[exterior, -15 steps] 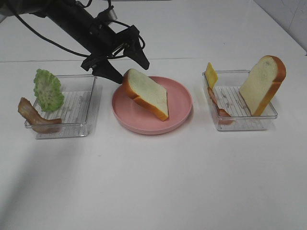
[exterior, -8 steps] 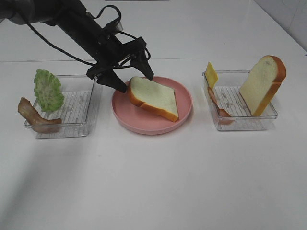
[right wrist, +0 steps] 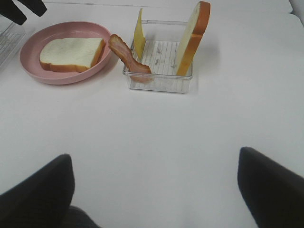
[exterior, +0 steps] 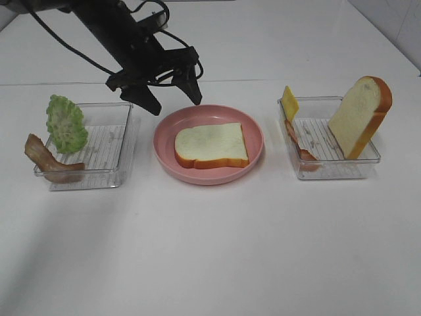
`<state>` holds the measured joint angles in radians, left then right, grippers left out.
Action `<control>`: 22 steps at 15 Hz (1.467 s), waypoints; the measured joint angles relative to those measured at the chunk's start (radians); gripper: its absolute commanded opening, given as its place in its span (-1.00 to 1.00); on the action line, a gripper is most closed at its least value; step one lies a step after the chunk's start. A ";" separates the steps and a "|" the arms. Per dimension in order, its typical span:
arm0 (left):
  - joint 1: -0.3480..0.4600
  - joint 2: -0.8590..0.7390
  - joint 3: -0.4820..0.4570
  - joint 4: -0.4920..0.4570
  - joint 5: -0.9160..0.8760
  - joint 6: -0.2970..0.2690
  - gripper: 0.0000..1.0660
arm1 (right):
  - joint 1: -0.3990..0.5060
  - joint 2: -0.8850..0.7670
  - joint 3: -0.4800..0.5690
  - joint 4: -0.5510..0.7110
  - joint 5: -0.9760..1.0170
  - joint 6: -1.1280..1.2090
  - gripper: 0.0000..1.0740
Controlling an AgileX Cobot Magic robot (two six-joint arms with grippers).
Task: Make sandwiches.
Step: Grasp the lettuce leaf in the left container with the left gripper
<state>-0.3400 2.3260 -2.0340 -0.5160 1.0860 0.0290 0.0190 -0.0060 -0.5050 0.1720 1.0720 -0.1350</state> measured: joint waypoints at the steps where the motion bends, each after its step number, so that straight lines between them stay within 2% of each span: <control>1: 0.000 -0.023 0.000 0.044 0.001 -0.029 0.49 | 0.000 0.000 0.000 0.000 0.000 0.000 0.64; 5: 0.025 -0.147 -0.026 0.286 0.075 -0.167 0.42 | 0.000 0.000 0.000 0.000 0.000 0.000 0.64; 7: 0.070 -0.169 -0.051 0.333 0.121 -0.191 0.42 | 0.000 0.000 0.000 0.000 0.000 0.000 0.64; 12: 0.178 -0.173 -0.054 0.362 0.127 -0.194 0.42 | 0.000 0.000 0.000 0.000 0.000 0.000 0.64; 13: 0.203 -0.173 -0.054 0.406 0.127 -0.194 0.42 | 0.000 0.000 0.000 0.000 0.000 0.000 0.64; 17: 0.247 -0.170 -0.054 0.476 0.129 -0.194 0.38 | 0.000 0.000 0.000 0.000 0.000 0.000 0.64; 22: 0.262 -0.092 -0.042 0.476 0.129 -0.194 0.34 | 0.000 0.000 0.000 0.000 0.000 0.000 0.64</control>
<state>-0.0780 2.2340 -2.0760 -0.0400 1.2150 -0.1650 0.0190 -0.0060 -0.5050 0.1720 1.0720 -0.1350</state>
